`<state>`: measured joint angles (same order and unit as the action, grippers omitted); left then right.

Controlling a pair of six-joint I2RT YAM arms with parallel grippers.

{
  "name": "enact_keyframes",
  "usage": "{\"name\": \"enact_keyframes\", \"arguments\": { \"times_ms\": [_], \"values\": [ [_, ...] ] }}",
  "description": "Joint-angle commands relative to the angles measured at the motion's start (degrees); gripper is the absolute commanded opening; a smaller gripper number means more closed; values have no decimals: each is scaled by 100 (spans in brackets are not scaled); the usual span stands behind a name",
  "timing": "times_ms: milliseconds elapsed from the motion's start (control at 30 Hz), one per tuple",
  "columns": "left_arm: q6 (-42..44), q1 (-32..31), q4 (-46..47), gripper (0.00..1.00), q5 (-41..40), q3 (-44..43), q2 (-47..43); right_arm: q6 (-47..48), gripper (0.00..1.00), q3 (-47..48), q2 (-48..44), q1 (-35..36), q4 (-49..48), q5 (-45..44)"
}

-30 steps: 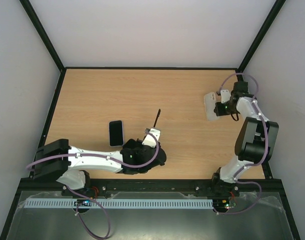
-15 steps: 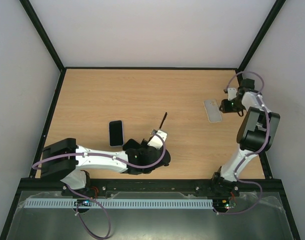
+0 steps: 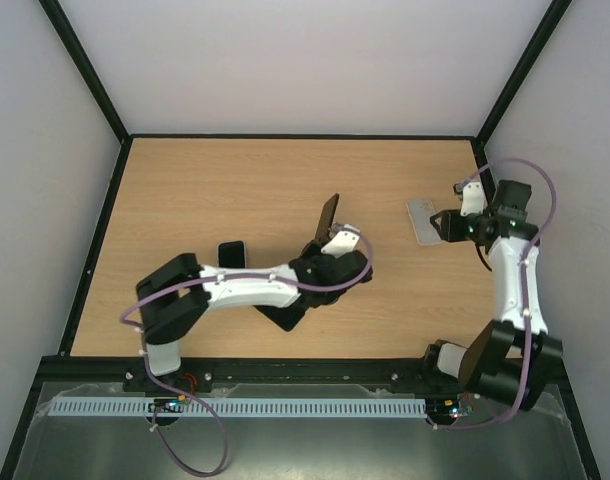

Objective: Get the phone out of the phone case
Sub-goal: Place the phone case at the center of the board, then place the phone at the center of the board.

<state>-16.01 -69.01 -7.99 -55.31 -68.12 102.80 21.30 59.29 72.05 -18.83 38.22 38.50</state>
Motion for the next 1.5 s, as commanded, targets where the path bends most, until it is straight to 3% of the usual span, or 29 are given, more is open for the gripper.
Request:
{"name": "enact_keyframes", "arguments": {
  "times_ms": [0, 133, 267, 433, 767, 833, 967, 1200, 1367, 1467],
  "values": [
    [410, 334, -935, 2, -728, -1017, 796, -1233, 50, -798, -987, 15, -948, 439],
    [430, 616, -1671, 2, -984, -1850, 1577, -2241, 64, -1814, -1859, 12, -2147, 725],
    [469, 786, -2249, 2, -1220, -2377, 2142, -2004, 71, -1800, -1924, 14, -1840, 1065],
    [755, 875, -2232, 2, -1194, -2618, 2554, -2049, 74, -1893, -1809, 12, -1858, 1117],
    [866, 1057, -2156, 10, -257, -2896, 2793, -1916, 74, -1885, -1721, 6, -1805, 910],
    [839, 1057, -2228, 14, -147, -2964, 2850, -1877, 74, -1893, -1714, 4, -1812, 889],
    [600, 1058, -2347, 34, 95, -3011, 2904, -1862, 74, -1878, -1616, 12, -1808, 884],
    [300, 1116, -1986, 39, 1134, -2870, 2654, -1875, 74, -1893, -1604, 4, -1807, 957],
    [-220, 1120, -1964, 49, 2620, -2630, 1910, -1991, 73, -1931, -1521, 5, -1935, 859],
    [-734, 1129, -1474, 59, 3229, -1807, 1049, -1981, 73, -1855, -1417, 11, -1870, 880]
  ]
}}
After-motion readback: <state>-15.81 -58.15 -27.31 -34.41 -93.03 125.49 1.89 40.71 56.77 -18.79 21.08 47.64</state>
